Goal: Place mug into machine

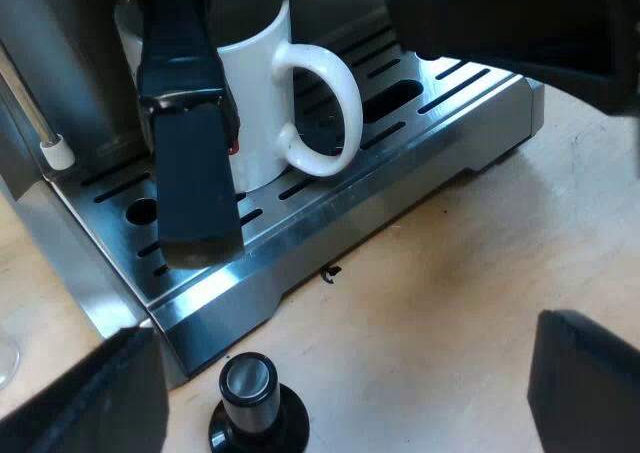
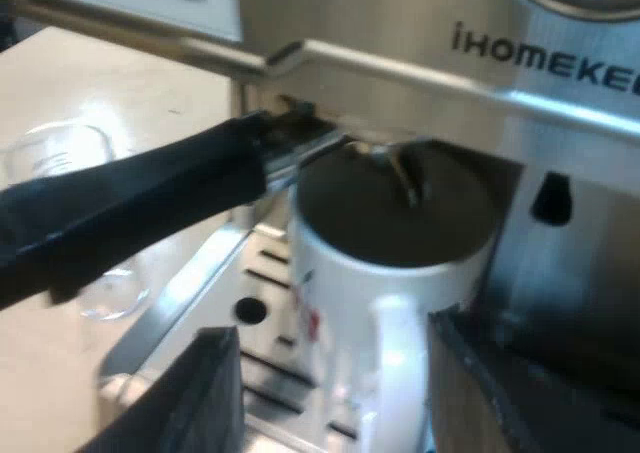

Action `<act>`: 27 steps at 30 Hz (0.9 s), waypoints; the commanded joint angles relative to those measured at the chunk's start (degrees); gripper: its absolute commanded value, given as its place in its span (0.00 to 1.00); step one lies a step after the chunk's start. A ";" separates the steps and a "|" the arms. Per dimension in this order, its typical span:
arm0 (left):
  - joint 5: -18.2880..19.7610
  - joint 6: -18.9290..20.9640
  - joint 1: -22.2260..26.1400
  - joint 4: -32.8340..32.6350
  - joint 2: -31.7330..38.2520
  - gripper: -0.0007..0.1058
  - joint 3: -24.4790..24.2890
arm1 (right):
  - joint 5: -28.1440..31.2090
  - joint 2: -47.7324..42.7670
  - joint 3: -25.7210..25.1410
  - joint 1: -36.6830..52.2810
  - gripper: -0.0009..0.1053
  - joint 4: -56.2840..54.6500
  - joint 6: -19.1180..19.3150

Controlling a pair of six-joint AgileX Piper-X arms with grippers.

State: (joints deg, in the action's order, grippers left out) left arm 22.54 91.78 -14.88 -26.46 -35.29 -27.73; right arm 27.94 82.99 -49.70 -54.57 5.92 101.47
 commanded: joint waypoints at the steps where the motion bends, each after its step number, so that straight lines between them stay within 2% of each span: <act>1: 0.33 0.76 -0.26 0.63 -0.03 0.97 -0.21 | 0.04 -2.24 -0.50 -1.15 0.42 -3.42 -0.43; 9: 0.74 1.06 -0.26 0.63 -0.03 0.97 -0.21 | 0.09 -6.97 -0.50 -3.84 0.42 -6.54 -1.01; 12: 2.95 2.64 -0.26 0.63 0.11 0.97 -0.99 | 0.25 -9.44 -0.50 -4.39 0.42 -8.19 -1.01; 15: 3.21 3.35 -0.26 0.63 0.11 0.97 -2.75 | 0.26 -12.04 -0.50 -4.38 0.41 -10.66 -1.05; 18: 3.21 3.33 -0.26 0.63 0.11 0.97 -4.80 | 0.26 -14.80 -0.50 -4.38 0.29 -12.70 -1.05; 20: 3.21 3.33 -0.26 0.63 0.11 0.97 -6.58 | 0.13 -16.95 -0.50 -4.38 0.12 -14.27 -1.16; 22: 3.09 3.33 -0.26 0.63 0.11 0.97 -7.67 | 0.14 -18.12 -0.50 -4.38 0.01 -15.21 -1.16; 27: 3.00 3.33 -0.26 0.63 0.11 0.97 -10.45 | 0.01 -19.95 -0.50 -4.38 0.01 -15.64 -1.22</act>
State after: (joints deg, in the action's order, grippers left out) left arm 25.15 94.31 -14.88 -26.50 -35.29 -37.33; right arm 27.94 63.66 -49.70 -58.86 -9.66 99.98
